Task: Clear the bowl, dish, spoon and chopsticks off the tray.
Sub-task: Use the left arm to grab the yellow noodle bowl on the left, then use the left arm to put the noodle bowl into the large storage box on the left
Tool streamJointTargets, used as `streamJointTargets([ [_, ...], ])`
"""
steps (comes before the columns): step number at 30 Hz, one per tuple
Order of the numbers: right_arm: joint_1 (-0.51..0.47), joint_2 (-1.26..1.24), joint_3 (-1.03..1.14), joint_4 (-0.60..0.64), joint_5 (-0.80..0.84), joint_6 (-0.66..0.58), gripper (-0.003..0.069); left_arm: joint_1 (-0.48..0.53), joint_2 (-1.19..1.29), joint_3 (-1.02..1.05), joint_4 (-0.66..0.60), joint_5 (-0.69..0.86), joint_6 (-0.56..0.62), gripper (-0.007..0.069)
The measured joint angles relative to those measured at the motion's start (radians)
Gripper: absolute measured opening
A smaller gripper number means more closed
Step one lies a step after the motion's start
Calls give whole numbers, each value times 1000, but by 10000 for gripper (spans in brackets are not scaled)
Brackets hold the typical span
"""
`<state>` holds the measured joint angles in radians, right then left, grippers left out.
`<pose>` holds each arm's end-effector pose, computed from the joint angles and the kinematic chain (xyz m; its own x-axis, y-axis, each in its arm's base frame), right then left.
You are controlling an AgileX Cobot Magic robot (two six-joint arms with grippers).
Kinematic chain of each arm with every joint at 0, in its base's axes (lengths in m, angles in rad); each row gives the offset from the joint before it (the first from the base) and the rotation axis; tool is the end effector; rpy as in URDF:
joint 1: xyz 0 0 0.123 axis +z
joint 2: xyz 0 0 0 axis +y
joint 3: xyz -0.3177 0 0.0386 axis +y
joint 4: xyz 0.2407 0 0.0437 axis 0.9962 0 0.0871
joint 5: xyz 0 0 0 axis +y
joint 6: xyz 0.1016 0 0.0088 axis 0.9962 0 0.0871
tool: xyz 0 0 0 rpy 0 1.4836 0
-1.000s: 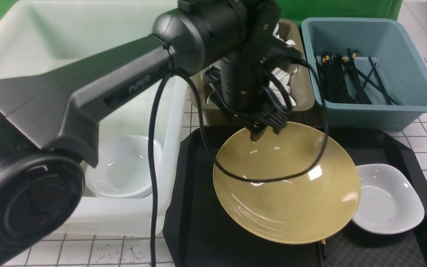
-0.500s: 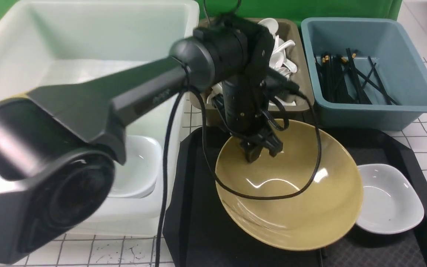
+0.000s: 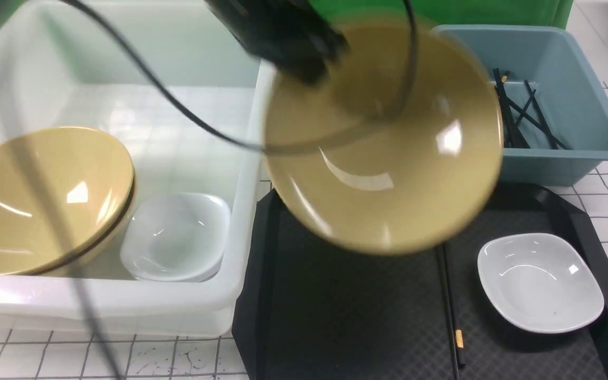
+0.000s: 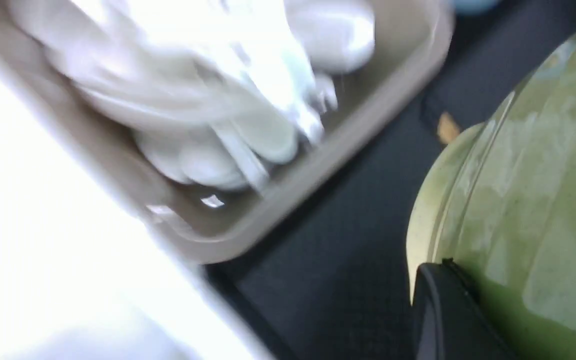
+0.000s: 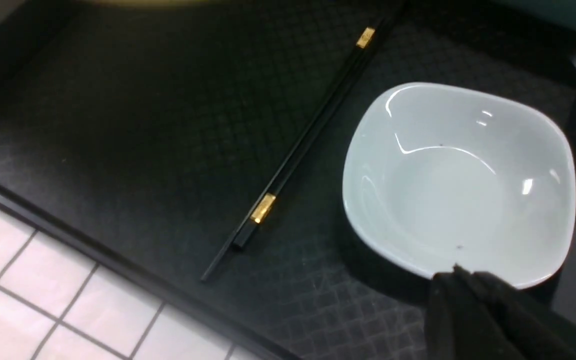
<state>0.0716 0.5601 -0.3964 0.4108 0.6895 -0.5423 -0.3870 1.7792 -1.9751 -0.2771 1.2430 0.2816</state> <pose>0.0678 0.0309 0.2630 -0.5888 -0.2520 -0.7680 -0.3958 0.9183 0.0021 0.3498 -0.1711 0.4355 -0.6431 0.4594 -0.6127 0.6376 0.7643 -0.0962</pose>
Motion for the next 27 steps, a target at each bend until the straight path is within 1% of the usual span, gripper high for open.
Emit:
streamJointTargets([
  [2,0,0,0,4,0,5,48,105,-96,48,14,0,-26,5],
  [5,0,0,8,19,-7,37,48,339,-275,255,78,-29,-57,4],
  [6,0,0,15,23,-11,47,48,395,-311,316,99,-51,-61,4],
  [7,0,0,15,23,-11,47,48,408,-319,331,99,-55,-61,4],
  [8,0,0,21,25,-13,53,48,448,-344,392,113,-70,-73,5],
  [9,0,0,31,26,-25,77,51,557,-408,508,121,-124,-97,5],
  [10,0,0,33,26,-35,98,55,604,-435,572,120,-159,-106,5],
  [12,0,11,35,26,-74,148,74,660,-466,679,114,-232,-119,5],
  [15,0,65,30,26,-123,233,133,679,-454,797,129,-352,-121,12],
  [16,0,70,30,26,-122,237,139,679,-451,809,137,-368,-121,13],
  [19,0,141,9,25,-118,278,225,680,-408,861,224,-460,-121,46],
  [20,0,187,-12,25,-111,286,285,683,-382,870,264,-496,-121,83],
  [23,0,269,-49,25,-91,292,392,686,-335,875,309,-559,-135,197],
  [24,0,294,-60,25,-84,298,423,686,-326,875,323,-579,-151,241],
  [27,0,354,-80,21,-64,320,485,686,-320,875,363,-619,-201,356],
])
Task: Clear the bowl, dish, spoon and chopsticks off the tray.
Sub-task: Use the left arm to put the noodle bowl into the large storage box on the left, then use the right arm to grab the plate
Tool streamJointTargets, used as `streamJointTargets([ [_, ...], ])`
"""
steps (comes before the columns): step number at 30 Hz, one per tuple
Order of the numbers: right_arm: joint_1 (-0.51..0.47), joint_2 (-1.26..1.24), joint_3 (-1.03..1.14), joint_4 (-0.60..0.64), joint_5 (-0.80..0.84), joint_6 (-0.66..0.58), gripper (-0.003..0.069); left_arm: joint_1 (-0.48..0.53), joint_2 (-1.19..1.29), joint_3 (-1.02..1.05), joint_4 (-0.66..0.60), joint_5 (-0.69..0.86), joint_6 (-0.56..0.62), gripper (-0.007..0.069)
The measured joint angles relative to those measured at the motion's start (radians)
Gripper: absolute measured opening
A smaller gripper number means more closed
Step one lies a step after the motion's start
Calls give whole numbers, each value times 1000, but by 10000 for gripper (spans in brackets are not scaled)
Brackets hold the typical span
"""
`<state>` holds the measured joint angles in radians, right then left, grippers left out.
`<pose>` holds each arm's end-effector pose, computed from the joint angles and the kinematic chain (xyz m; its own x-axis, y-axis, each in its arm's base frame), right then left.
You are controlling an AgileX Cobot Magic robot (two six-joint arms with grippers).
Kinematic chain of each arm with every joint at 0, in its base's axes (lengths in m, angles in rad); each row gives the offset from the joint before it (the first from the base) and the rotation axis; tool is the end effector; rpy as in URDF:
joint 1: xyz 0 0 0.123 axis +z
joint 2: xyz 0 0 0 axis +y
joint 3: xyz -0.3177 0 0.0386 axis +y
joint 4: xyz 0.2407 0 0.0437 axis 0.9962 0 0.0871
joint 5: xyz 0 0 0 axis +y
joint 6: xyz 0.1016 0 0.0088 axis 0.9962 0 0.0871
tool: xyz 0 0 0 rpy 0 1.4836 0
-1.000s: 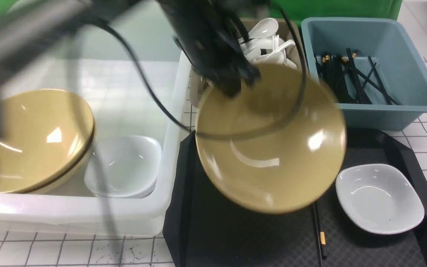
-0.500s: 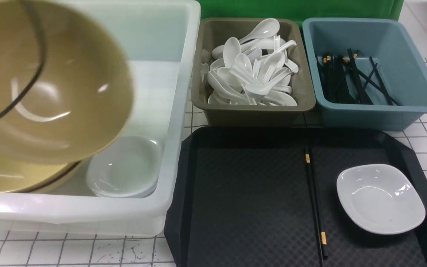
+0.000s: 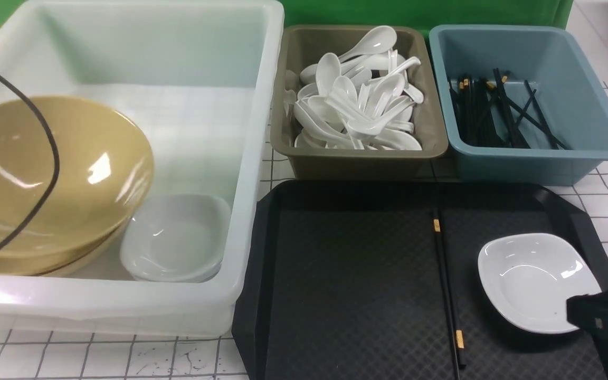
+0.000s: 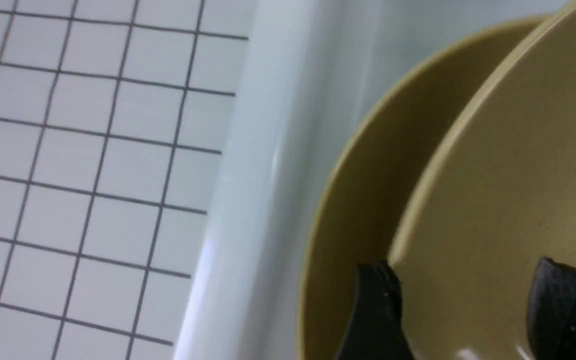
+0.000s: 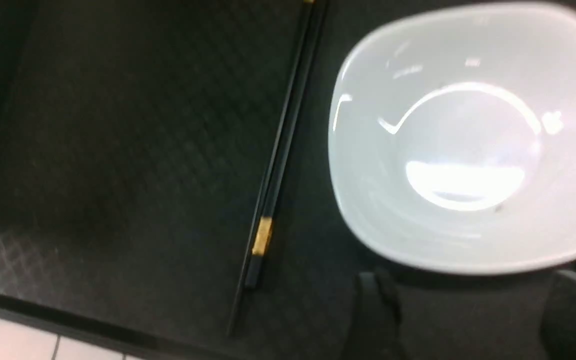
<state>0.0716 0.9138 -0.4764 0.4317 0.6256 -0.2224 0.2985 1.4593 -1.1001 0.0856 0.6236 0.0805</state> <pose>0.1299 0.0344 0.2564 -0.8218 0.0719 -0.5653 -0.1057 0.9556 0.2751 0.2924 0.0953 0.3199 -0.7850 -0.0853 -0.6135 -0.2086 0.9690 0.1321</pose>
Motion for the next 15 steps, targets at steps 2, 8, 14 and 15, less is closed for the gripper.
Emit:
streamJointTargets([
  [2,0,40,-5,-10,1,24,510,0,-6,0,34,-22,-39,407],
  [8,0,180,-14,-88,-7,161,526,0,-65,-11,106,-32,-185,457],
  [14,0,273,-22,-115,-5,257,527,-79,-246,-21,-26,-35,-151,391],
  [15,0,285,-22,-112,-23,265,527,-95,-268,-22,-43,-35,-133,381],
])
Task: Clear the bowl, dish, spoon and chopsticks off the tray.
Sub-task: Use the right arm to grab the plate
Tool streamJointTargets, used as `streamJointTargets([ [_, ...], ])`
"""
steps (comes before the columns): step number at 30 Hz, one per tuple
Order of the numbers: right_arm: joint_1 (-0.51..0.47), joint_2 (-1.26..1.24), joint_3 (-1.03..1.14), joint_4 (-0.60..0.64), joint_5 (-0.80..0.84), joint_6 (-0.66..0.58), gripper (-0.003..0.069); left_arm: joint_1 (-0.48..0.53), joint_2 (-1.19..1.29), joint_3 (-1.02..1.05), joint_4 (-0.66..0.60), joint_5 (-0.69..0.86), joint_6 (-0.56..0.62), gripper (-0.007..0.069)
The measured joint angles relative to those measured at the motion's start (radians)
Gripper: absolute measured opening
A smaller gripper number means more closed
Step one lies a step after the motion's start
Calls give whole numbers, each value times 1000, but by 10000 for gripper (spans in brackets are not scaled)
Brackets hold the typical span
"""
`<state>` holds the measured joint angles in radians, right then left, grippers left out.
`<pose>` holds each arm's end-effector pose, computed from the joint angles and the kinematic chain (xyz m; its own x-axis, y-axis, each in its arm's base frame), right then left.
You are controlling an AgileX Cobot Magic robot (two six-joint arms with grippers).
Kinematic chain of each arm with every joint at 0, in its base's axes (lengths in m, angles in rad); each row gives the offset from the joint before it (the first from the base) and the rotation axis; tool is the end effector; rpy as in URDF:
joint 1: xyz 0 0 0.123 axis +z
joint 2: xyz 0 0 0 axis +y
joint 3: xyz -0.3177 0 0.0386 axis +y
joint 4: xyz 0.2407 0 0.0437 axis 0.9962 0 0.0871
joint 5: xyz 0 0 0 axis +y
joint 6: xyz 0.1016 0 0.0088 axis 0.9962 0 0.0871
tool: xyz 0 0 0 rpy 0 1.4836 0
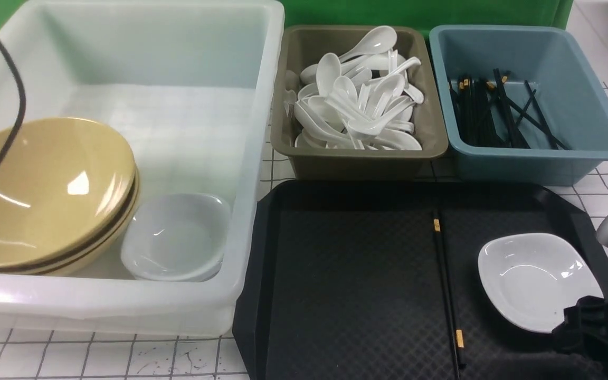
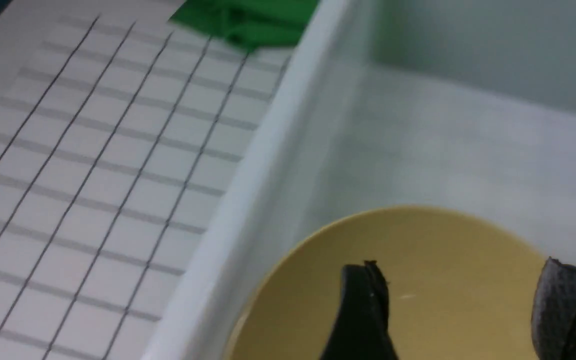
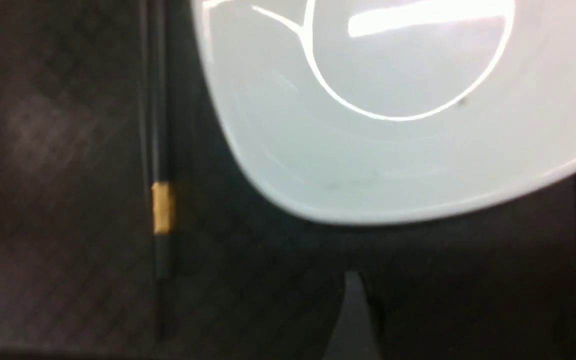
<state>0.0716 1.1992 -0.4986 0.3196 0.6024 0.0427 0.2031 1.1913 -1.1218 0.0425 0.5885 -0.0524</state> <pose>0.1681 0.0303 0.2180 -0.9242 0.2337 -0.3022 0.1521 0.9508 0.2701 0.2415 0.0522 0.4042 -0.5250 -0.1255 -0.8418 -0.2301 0.9732 -0.0016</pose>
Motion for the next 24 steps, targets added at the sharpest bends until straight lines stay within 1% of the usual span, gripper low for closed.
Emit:
streamJointTargets([
  [2,0,23,0,11,-59,25,527,-53,-61,-1,-43,0,52,348],
  [4,0,61,0,48,-147,52,527,-107,-117,-1,-86,2,102,311],
  [7,0,114,-4,92,-253,63,521,-155,-182,11,-110,7,132,269],
  [9,0,158,-6,112,-324,60,496,-181,-232,39,-115,12,136,242],
  [12,0,220,-6,123,-419,37,397,-192,-308,95,-87,15,147,204],
  [14,0,248,-6,127,-467,15,295,-192,-363,137,-43,15,146,181],
  [15,0,250,-6,127,-471,11,283,-192,-368,142,-43,15,146,179],
  [16,0,257,-6,131,-500,-17,204,-192,-404,169,-24,15,137,166],
  [17,0,256,-10,141,-533,-48,151,-192,-451,201,-3,15,126,148],
  [18,0,248,-17,145,-541,-83,129,-192,-481,224,15,14,123,137],
  [19,0,236,-24,145,-536,-125,125,-192,-506,247,31,14,120,129],
  [20,0,230,-28,145,-531,-142,123,-192,-525,260,47,14,117,121],
  [21,0,209,-43,144,-497,-194,119,-192,-565,284,76,14,111,111],
  [22,0,196,-48,143,-483,-218,115,-192,-591,295,92,14,108,104],
  [23,0,158,-78,141,-415,-265,93,-192,-629,322,128,14,98,94],
  [24,0,134,-92,138,-388,-287,82,-192,-654,336,147,14,92,86],
])
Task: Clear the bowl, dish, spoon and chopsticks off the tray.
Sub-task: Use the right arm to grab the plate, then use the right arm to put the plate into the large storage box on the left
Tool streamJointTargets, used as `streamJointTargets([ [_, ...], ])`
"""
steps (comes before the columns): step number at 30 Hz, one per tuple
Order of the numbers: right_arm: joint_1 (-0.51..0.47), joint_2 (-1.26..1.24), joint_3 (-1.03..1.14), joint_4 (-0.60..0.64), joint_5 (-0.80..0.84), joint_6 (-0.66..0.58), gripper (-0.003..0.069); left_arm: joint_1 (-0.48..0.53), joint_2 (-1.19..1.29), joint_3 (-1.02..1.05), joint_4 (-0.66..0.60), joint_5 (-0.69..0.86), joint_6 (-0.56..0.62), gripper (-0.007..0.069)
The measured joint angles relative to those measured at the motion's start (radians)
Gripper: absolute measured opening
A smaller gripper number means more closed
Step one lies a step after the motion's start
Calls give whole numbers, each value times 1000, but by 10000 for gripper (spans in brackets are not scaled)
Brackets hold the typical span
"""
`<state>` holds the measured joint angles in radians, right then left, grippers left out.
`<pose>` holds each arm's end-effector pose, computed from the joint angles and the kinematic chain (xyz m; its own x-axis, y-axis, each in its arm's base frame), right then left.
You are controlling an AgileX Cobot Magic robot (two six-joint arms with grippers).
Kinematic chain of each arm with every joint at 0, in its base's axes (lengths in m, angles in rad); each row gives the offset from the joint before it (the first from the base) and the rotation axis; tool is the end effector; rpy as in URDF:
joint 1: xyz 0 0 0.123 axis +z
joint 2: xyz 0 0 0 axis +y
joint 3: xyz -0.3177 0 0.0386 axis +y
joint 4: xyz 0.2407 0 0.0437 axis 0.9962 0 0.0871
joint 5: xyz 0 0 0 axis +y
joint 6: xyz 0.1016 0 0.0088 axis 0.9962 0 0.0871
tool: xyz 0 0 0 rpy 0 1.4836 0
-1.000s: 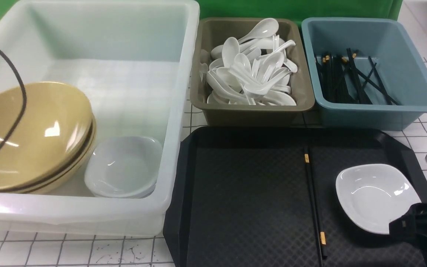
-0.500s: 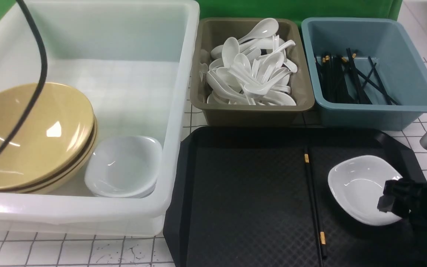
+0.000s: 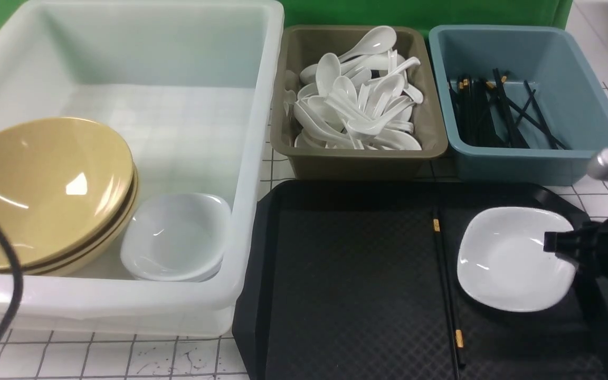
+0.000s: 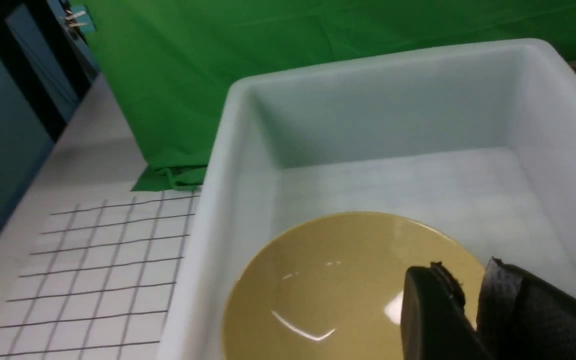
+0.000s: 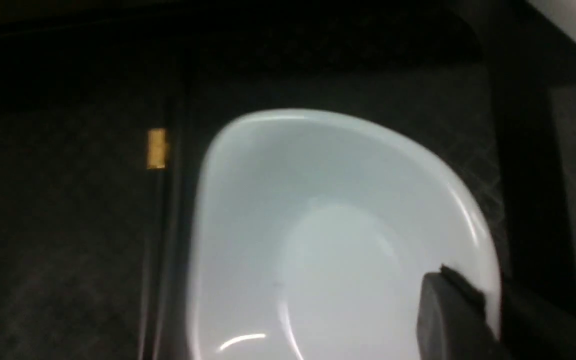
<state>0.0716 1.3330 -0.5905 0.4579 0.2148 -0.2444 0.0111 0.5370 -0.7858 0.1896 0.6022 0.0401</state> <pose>0.2353 0.0265 0.2341 -0.7599 0.1480 -0.6330 0.0213 0.9789 0.2034 0.0672 0.0116 0.3944 -0.2724 0.1915 -0.9429 -0.0622 0.9744 0.2159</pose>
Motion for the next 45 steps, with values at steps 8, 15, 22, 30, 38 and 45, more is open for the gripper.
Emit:
streamJointTargets([
  [8,155,-132,-439,-22,260,-45,79,0,-132,116,145,-77,-78,61],
  [15,509,132,-773,-58,273,-17,79,0,-132,179,150,-206,-166,61],
  [22,696,575,-1275,-444,594,289,80,0,-132,196,149,-210,-174,61],
  [30,784,987,-1856,-606,973,377,84,0,-132,196,132,-210,-177,61],
  [38,789,1061,-1911,-564,1018,415,251,-2,-132,196,124,-207,-178,61],
  [45,695,711,-1608,-492,1029,284,435,-3,-132,197,53,-144,-180,61],
])
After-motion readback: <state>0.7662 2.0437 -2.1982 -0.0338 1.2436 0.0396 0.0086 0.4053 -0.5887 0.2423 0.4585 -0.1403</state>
